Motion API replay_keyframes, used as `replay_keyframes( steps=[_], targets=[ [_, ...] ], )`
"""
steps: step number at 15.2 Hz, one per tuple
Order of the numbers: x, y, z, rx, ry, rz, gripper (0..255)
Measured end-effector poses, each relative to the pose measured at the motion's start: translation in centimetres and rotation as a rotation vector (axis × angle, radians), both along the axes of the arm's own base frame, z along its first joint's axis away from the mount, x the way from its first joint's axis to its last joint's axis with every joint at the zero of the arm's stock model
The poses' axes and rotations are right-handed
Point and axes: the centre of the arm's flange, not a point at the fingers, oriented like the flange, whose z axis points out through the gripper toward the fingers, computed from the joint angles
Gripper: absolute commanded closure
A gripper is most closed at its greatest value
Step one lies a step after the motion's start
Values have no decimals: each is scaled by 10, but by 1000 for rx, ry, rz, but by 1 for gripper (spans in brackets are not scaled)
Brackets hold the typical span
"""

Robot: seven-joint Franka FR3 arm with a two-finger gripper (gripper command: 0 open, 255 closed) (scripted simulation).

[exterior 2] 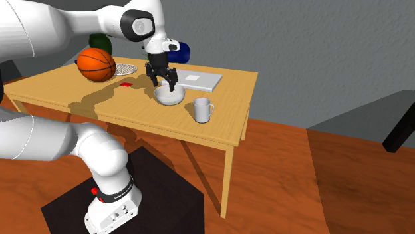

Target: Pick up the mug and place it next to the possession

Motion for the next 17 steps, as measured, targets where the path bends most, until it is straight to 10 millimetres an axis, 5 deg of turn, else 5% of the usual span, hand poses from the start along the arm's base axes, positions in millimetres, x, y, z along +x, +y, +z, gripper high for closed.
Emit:
replay_keyframes(
  steps=[3,13,17],
  targets=[
    [12,-8,-7,-10,2,12,0],
    [109,-50,-71,-89,12,107,0],
    [119,-54,-96,-98,13,117,0]
  ],
)
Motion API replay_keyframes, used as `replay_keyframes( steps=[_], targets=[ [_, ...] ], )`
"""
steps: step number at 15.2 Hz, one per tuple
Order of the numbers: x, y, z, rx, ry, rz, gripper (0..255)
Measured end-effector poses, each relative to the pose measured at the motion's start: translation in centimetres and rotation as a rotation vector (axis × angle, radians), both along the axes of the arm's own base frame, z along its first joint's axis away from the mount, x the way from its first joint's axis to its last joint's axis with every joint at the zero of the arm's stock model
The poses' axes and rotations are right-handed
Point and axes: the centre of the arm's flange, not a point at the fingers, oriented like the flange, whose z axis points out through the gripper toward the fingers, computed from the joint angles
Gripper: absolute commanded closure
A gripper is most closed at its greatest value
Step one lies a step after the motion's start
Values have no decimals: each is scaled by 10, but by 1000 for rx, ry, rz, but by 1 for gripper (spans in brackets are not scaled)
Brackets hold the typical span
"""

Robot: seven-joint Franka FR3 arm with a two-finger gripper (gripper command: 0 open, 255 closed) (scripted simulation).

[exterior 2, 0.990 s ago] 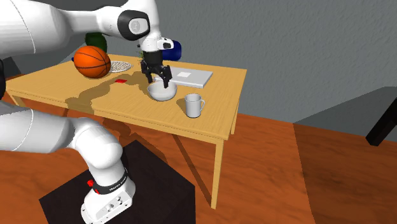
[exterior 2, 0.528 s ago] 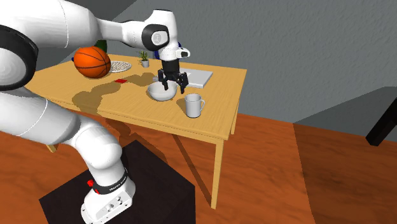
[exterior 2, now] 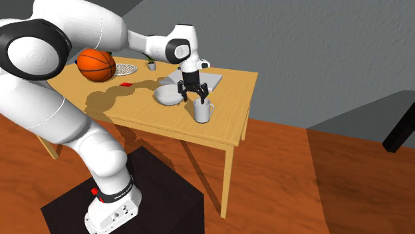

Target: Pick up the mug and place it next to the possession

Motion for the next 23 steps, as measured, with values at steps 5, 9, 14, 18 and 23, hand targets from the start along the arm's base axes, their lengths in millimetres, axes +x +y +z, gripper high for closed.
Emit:
replay_keyframes(
  steps=[5,9,14,18,23],
  targets=[
    [1,-2,-23,-1,0,1,0],
    [1,-2,-25,-1,-1,1,0],
    [1,-2,-25,-1,-1,1,255],
    [1,-2,-25,-1,0,1,255],
    [1,-2,-22,-1,0,1,255]
  ],
)
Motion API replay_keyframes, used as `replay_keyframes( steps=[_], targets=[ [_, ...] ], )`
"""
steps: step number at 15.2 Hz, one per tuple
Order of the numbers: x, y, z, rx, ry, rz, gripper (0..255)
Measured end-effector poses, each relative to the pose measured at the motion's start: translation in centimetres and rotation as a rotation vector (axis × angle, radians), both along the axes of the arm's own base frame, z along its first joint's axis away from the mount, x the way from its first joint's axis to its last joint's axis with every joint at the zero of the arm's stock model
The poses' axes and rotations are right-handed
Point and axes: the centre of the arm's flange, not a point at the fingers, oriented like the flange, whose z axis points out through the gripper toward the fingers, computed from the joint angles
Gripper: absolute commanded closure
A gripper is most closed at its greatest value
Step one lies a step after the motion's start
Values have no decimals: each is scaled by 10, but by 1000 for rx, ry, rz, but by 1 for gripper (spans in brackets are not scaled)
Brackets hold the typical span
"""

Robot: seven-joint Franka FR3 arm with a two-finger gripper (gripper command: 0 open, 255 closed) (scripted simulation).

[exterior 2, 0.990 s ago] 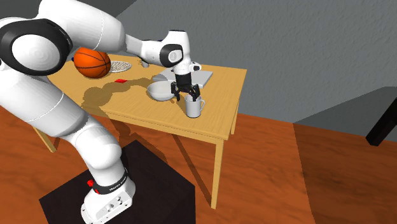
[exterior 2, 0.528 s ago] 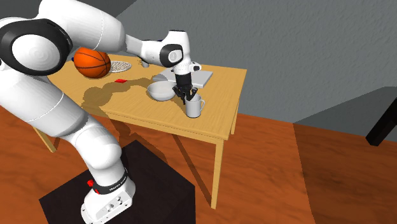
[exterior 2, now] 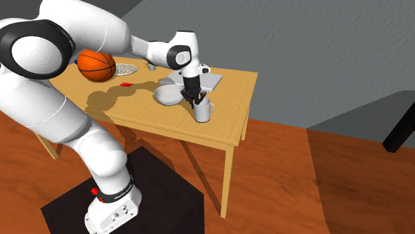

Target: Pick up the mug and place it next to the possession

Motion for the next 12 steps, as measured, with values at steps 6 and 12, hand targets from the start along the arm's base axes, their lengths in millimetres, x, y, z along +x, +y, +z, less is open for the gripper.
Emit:
replay_keyframes(
  steps=[6,12],
  targets=[
    [1,1,28,0,0,0,255],
    [1,0,59,0,0,0,255]
  ],
)
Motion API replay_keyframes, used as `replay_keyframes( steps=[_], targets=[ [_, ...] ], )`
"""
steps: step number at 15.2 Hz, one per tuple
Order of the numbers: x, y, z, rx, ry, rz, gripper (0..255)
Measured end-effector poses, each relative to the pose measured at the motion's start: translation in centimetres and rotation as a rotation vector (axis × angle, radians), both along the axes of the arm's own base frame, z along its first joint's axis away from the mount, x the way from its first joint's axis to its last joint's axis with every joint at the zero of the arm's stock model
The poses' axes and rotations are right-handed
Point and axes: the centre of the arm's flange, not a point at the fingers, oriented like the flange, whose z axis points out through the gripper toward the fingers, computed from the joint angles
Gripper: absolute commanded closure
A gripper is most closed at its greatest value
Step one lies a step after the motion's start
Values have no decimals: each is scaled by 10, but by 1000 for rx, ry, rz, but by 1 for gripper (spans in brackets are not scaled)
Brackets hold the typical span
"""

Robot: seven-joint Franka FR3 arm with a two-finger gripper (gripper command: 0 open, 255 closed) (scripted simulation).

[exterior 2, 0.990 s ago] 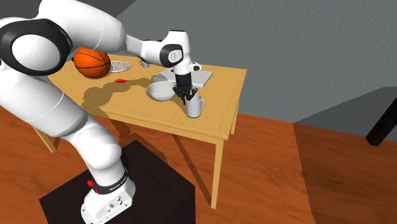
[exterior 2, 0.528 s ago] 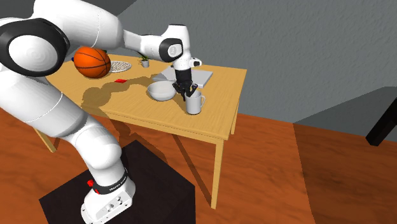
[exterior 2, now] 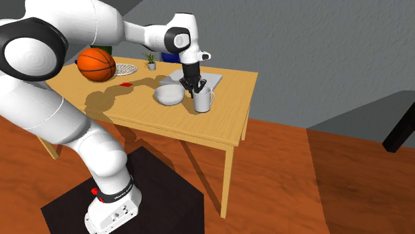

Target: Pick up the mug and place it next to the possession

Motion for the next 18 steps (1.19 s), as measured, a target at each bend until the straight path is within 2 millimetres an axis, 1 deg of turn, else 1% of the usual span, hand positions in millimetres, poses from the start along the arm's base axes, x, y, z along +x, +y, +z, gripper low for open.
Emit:
replay_keyframes(
  steps=[16,18],
  targets=[
    [0,0,84,0,0,0,255],
    [0,0,96,0,0,0,255]
  ],
)
